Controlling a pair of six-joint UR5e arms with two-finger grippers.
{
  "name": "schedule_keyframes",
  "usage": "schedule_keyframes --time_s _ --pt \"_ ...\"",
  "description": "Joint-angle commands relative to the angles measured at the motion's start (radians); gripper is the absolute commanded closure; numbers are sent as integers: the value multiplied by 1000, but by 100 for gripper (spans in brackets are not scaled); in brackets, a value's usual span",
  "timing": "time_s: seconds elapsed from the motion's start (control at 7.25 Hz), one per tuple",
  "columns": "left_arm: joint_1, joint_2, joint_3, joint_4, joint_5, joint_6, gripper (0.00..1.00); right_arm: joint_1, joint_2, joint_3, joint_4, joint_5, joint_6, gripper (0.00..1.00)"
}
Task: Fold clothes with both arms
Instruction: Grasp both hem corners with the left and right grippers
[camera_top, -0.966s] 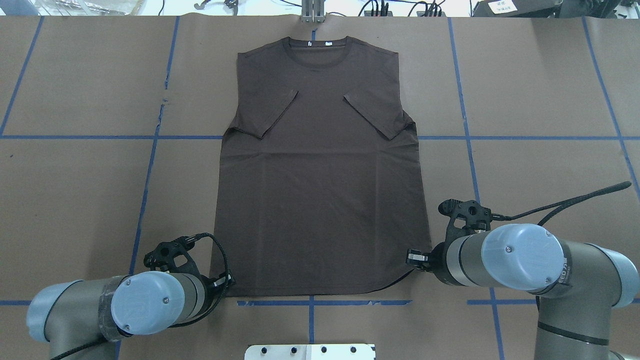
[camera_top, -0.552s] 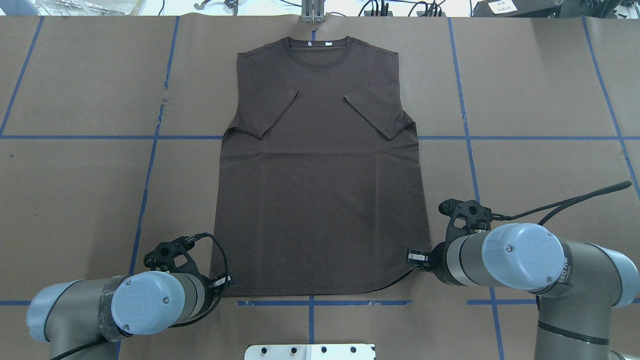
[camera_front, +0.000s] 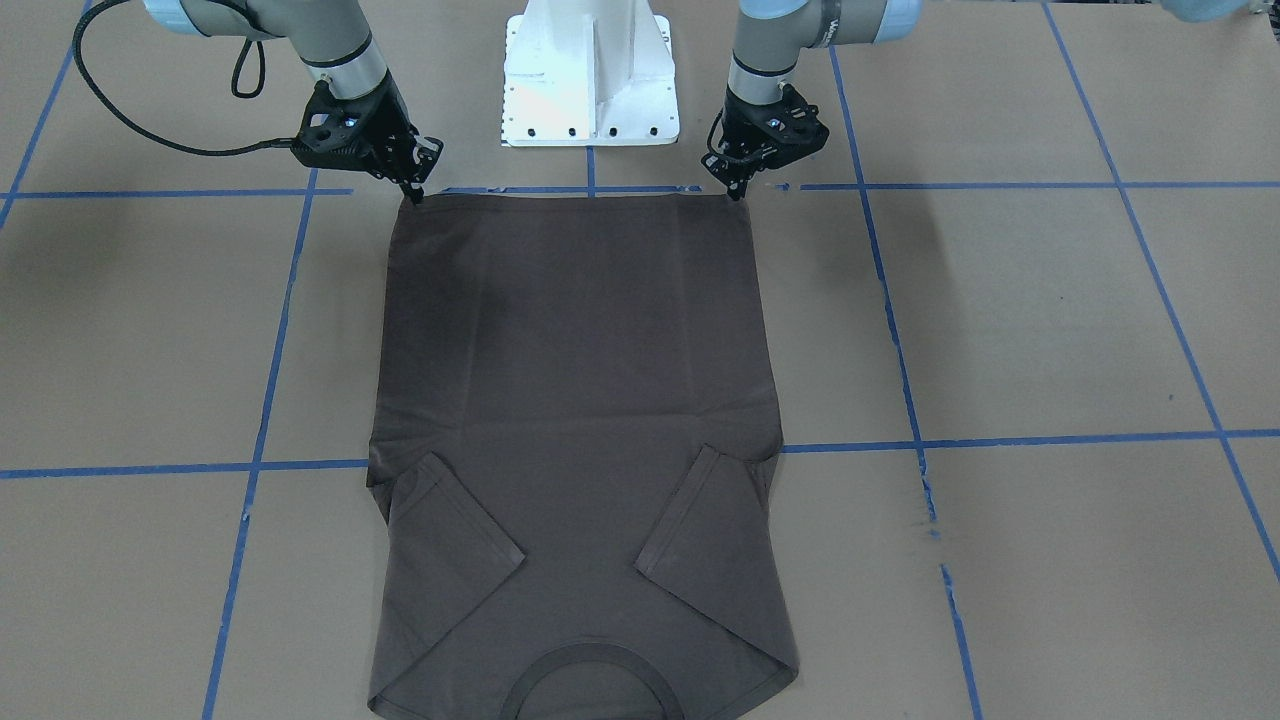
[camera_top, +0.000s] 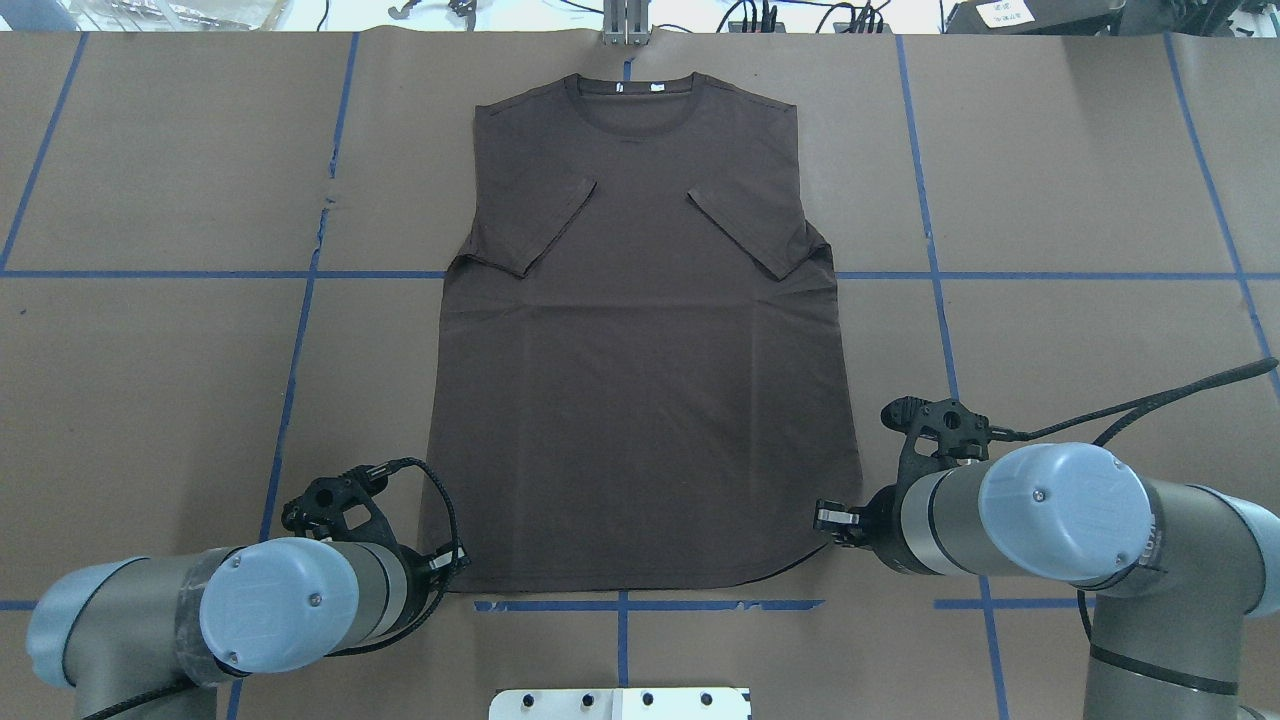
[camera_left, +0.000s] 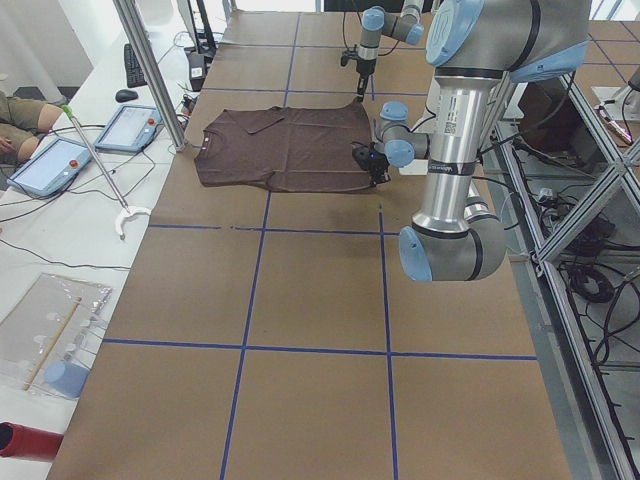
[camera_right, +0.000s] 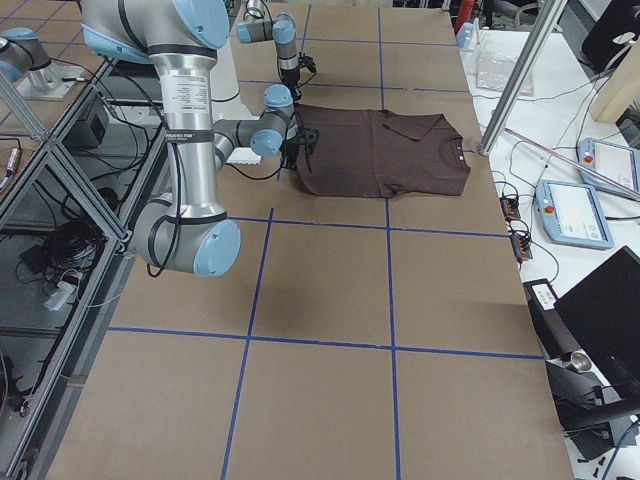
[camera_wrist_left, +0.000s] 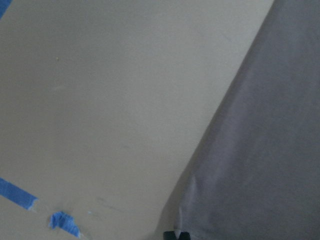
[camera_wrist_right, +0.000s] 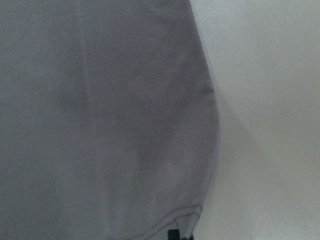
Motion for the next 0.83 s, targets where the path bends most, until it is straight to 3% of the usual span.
schedule_keyframes --time_s 0.0,0.14,0.41,0.69 --pt "5 2 -132 129 -5 9 100 -8 -58 88 -3 46 9 100" --pt "38 11 -208 210 -5 9 100 -37 -87 128 -3 98 12 100" --pt "182 45 -370 357 -6 -4 100 -134 -148 222 -3 106 21 100" --pt "183 39 -386 349 -11 0 100 -148 -138 227 -1 90 36 100"
